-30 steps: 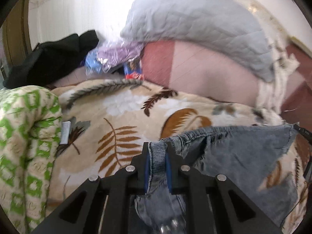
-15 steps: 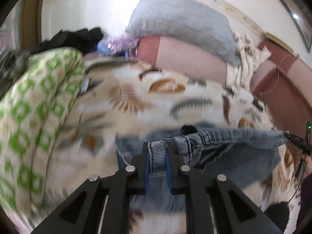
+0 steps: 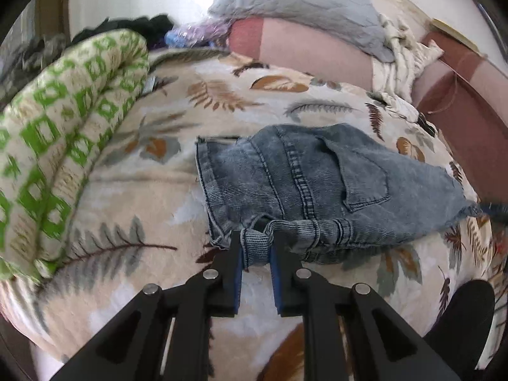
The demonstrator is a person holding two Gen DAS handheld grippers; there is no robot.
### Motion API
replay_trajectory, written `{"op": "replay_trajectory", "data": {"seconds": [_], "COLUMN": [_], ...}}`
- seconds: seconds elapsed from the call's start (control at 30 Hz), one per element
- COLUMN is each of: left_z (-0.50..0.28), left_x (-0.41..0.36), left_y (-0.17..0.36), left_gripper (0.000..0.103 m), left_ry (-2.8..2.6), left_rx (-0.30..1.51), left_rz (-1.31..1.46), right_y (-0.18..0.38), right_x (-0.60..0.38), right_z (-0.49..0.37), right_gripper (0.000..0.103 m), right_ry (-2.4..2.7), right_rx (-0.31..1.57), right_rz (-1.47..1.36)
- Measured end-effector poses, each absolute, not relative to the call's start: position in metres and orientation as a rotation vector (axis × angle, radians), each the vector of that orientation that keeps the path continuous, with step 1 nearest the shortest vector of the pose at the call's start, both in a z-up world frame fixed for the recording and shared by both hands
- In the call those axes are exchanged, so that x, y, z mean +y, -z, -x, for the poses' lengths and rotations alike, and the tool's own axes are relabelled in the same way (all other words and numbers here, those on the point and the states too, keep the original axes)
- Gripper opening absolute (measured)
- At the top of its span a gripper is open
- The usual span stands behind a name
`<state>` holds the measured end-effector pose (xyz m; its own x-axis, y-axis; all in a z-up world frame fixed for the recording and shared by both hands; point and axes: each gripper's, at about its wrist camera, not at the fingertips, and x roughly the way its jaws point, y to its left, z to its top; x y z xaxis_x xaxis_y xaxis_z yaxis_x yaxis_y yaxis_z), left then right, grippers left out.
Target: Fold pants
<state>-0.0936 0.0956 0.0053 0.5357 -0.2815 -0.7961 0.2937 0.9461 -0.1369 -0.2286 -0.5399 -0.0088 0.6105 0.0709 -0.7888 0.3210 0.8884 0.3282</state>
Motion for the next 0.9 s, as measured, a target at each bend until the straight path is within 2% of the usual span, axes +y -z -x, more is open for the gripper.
{"op": "replay_trajectory", "data": {"seconds": [0.03,0.07,0.2,0.33,0.6,0.63,0.67,0.77,0.9], "left_z": [0.097,0.099,0.108,0.106,0.087,0.086,0.085,0.082,0.083], "left_x": [0.096,0.098,0.108,0.105,0.032,0.025,0.019,0.010,0.010], "left_y": [-0.011,-0.014,-0.034,-0.049,-0.014,-0.008,-0.002,0.016,0.031], "left_gripper": [0.018,0.018,0.018,0.018,0.018,0.018,0.018,0.018,0.018], "left_ry": [0.343,0.335,0.252,0.287,0.415,0.422,0.432,0.435,0.423], "left_rx": [0.935,0.927,0.854,0.832,0.898,0.908,0.922,0.976,1.017], "left_rz": [-0.035,-0.050,-0.096,-0.055,-0.111,-0.118,-0.121,-0.126,-0.120], "right_y": [0.001,-0.008,-0.026,-0.005,0.050,0.053,0.052,0.044,0.019], "right_x": [-0.542,-0.544,-0.544,-0.550,-0.569,-0.566,-0.563,-0.557,-0.558], "right_z": [0.228,0.227,0.195,0.147,0.102,0.100,0.100,0.099,0.100], "right_gripper": [0.063,0.070,0.070,0.069,0.046,0.038,0.025,0.016,0.014], "right_ry": [0.142,0.139,0.164,0.222,0.292,0.297,0.301,0.294,0.297], "right_rx": [0.886,0.853,0.819,0.903,1.070,1.083,1.085,1.072,0.973], "right_rz": [-0.479,-0.487,-0.481,-0.462,-0.458,-0.427,-0.403,-0.336,-0.326]}}
